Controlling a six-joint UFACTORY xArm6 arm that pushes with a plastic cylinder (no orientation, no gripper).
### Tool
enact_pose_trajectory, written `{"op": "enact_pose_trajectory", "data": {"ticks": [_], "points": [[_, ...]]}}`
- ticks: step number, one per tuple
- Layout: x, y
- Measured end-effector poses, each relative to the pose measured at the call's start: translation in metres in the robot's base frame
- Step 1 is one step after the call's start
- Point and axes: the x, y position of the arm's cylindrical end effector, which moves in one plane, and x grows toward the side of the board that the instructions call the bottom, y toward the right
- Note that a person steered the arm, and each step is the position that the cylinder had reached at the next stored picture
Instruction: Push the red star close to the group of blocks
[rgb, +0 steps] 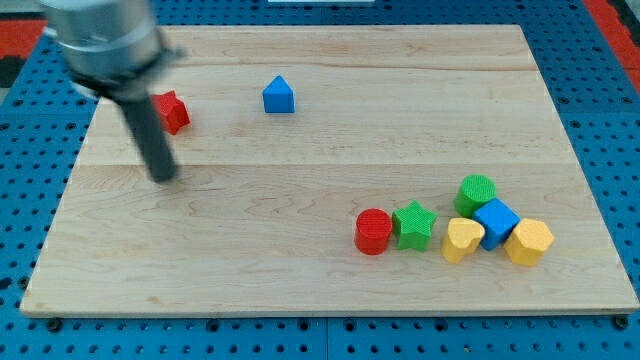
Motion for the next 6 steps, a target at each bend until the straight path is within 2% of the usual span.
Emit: {"op": "enact_pose_trajectory", "data": {"ticks": [1, 2, 3, 4, 5, 6], "points": [[-0.066, -0.077], [-0.083, 0.020], [-0.042, 0.143], [0.010, 0.226], [0.035, 0.297], [0.001, 0.267]]}}
